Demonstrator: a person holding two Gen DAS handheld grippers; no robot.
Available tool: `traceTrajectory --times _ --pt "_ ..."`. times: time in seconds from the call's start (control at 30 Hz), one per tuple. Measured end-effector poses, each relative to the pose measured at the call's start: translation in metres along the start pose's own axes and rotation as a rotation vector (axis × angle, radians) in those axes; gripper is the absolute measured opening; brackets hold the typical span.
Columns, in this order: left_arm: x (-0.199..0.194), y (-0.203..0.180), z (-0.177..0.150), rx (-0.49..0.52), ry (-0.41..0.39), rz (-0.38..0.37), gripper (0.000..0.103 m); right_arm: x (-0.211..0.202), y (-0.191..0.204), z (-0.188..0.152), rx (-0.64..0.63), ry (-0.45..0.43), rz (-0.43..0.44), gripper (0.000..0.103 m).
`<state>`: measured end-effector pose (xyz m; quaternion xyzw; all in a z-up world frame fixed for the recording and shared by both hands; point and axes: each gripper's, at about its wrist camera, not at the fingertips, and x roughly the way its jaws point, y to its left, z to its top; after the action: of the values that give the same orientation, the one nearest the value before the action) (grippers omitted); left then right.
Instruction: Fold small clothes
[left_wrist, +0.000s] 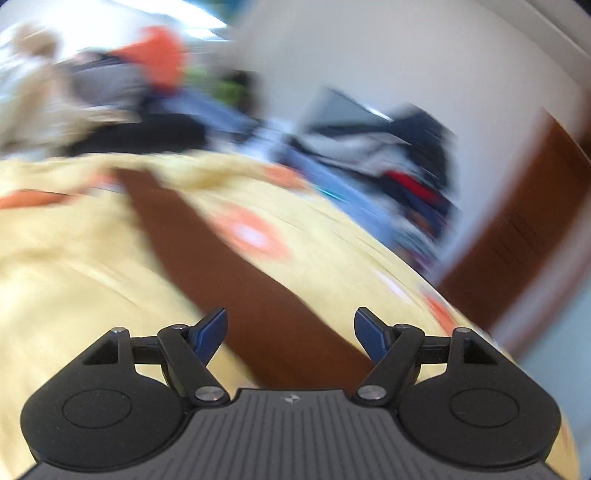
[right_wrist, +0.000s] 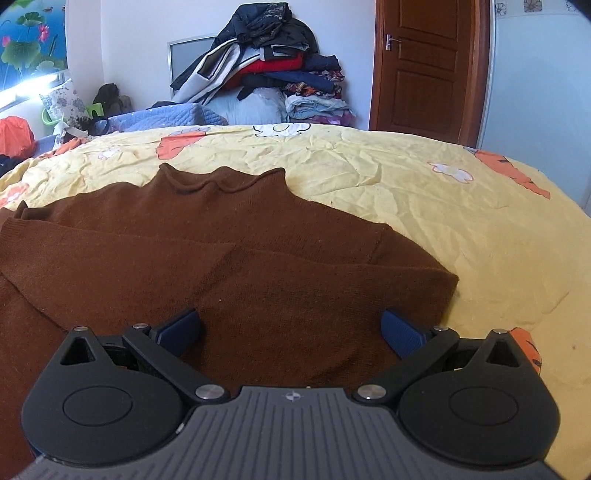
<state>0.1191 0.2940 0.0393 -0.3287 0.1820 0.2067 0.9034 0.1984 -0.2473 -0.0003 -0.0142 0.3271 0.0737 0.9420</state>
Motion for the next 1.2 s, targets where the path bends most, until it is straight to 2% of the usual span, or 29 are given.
traceTrajectory --times 0.07,0.17,0.23,0.3,0.4,0.43,0.47,0.5,0.53,0.6,0.73,0.8,0.87,0.93,0.97,1.07,1.1,1.13,1.2 --pt "0.021 0.042 0.034 -0.150 -0.017 0.060 0.075 0.000 0.001 -0.001 -0.001 0.000 -0.003 0.103" --pt "0.052 0.094 0.066 -0.370 0.021 0.048 0.075 0.000 -0.001 -0.001 0.011 -0.005 0.002 0.103" --pt "0.070 0.109 0.073 -0.432 0.040 0.031 0.075 0.001 -0.002 0.000 0.018 -0.008 0.005 0.103" --pt "0.087 0.113 0.075 -0.432 0.072 -0.002 0.074 0.001 -0.002 0.000 0.018 -0.007 0.002 0.103" --pt "0.099 0.107 0.074 -0.395 0.038 -0.002 0.064 0.002 -0.001 0.000 0.015 -0.007 -0.003 0.103" --pt "0.104 0.106 0.075 -0.380 0.041 0.009 0.044 0.003 0.000 0.000 0.015 -0.006 -0.004 0.103" --pt "0.109 0.105 0.077 -0.364 0.058 0.025 0.018 0.003 0.000 0.000 0.015 -0.006 -0.005 0.103" --pt "0.116 0.106 0.080 -0.347 0.081 0.047 0.008 0.003 0.000 0.000 0.016 -0.007 -0.004 0.103" --pt "0.118 0.104 0.080 -0.323 0.095 0.072 0.004 0.003 0.000 0.000 0.018 -0.008 -0.003 0.103" --pt "0.110 0.096 0.080 -0.268 0.072 0.101 0.004 0.003 -0.001 0.000 0.022 -0.009 0.000 0.103" --pt "0.067 0.059 0.086 -0.154 -0.032 0.077 0.004 0.003 -0.001 0.000 0.027 -0.011 0.002 0.103" --pt "0.044 0.025 0.083 -0.108 -0.068 0.007 0.004 0.004 -0.002 0.000 0.031 -0.012 0.003 0.103" --pt "0.025 -0.021 0.068 -0.056 -0.052 -0.135 0.004 0.003 -0.003 0.000 0.040 -0.015 0.005 0.103" --pt "0.008 -0.075 0.039 0.020 0.002 -0.289 0.004 0.002 -0.004 0.000 0.053 -0.020 0.011 0.103" --pt "0.001 -0.102 0.019 0.062 0.056 -0.371 0.004 0.002 -0.006 0.000 0.060 -0.022 0.016 0.103" --pt "-0.017 -0.170 -0.053 0.178 0.339 -0.639 0.008 0.000 -0.010 -0.001 0.090 -0.033 0.037 0.103" --pt "-0.024 -0.183 -0.076 0.210 0.408 -0.671 0.009 -0.001 -0.013 -0.001 0.104 -0.038 0.046 0.103" --pt "-0.032 -0.189 -0.095 0.232 0.442 -0.663 0.009 -0.002 -0.016 -0.001 0.122 -0.045 0.058 0.103" --pt "-0.052 -0.185 -0.125 0.265 0.432 -0.615 0.010 -0.004 -0.022 -0.002 0.153 -0.056 0.080 0.103"
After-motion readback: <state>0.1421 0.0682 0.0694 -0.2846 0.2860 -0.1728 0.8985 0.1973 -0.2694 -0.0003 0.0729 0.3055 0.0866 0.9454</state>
